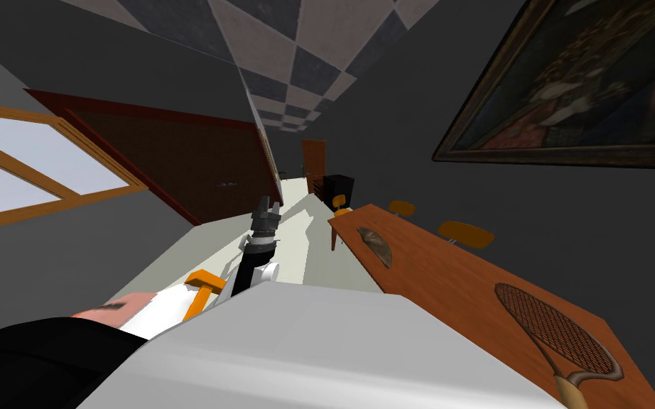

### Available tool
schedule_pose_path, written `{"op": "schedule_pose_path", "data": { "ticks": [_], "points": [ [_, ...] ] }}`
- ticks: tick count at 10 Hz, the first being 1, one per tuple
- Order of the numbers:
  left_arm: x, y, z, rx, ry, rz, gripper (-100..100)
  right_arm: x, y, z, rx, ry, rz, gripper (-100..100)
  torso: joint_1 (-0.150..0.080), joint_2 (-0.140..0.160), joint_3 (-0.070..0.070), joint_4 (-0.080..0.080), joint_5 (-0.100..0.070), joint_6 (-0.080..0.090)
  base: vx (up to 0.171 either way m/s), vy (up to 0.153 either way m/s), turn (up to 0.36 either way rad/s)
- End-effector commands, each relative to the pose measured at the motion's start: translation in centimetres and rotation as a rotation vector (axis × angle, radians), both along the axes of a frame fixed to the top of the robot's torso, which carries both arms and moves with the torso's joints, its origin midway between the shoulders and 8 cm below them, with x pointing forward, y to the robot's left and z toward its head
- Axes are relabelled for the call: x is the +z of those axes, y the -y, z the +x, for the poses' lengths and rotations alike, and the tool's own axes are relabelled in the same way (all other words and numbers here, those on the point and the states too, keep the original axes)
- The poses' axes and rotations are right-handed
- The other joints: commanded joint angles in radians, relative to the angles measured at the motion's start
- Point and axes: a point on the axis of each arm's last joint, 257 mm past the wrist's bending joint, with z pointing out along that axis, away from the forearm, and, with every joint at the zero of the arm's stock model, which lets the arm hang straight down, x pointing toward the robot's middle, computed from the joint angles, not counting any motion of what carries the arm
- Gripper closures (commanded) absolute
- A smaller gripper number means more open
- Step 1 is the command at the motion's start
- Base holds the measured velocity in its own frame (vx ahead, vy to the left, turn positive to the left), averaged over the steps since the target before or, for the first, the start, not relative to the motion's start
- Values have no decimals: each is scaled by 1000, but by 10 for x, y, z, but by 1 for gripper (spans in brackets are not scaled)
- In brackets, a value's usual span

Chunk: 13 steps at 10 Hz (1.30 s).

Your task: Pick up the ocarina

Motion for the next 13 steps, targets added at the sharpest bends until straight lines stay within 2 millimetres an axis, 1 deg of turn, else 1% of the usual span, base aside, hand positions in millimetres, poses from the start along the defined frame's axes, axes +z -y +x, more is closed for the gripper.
{"op": "schedule_pose_path", "data": {
  "ticks": [1, 4, 5, 6, 8, 9, 10, 11, 12, 13],
  "points": [
    [0, 0, 0, 0, 0, 0, 0, 0, -1, -1, -16, 8, -5, -100, 0, 0, 0, 0, 0, 0, -4, 7, -1],
    [0, 0, 0, 0, 0, 0, 0, 0, -1, -1, -40, 23, -14, -100, 0, 0, 0, 0, 0, 0, -1, 2, 0],
    [0, 0, 0, 0, 0, 0, 0, 0, -1, -1, -42, 25, -15, 0, 0, 0, 0, 0, 0, 0, 0, 0, 0],
    [0, 0, 0, 0, 0, 0, 0, -5, -3, -8, -24, 25, -15, -100, 0, 0, 0, 0, 0, 0, 59, -38, -133],
    [0, 0, 0, 0, 0, 0, 0, -9, -6, -14, -6, 24, -14, -100, -3, -6, -3, -1, -1, 0, 118, -43, -103],
    [0, 0, 0, 0, 0, 0, 0, -13, -8, -20, 12, 24, -14, -100, -3, -7, -4, -1, -1, 0, 133, -61, -158],
    [0, 0, 0, 0, 0, 0, 0, -13, -8, -20, 12, 24, -14, -100, -4, -8, -4, -2, -1, 0, 108, -58, -63],
    [0, 0, 0, 0, 0, 0, 0, -13, -8, -20, 12, 24, -14, -100, -4, -7, -4, -2, -1, -1, 46, -23, 21],
    [0, 0, 0, 0, 0, 0, 0, -17, -11, -27, 31, 24, -13, -100, -2, -4, -2, -1, -1, -1, 58, -23, -97],
    [0, 0, 0, 0, 0, 0, 0, -17, -11, -27, 31, 24, -13, -100, -2, -3, -2, -1, 0, 0, 70, -26, -93]
  ]
}}
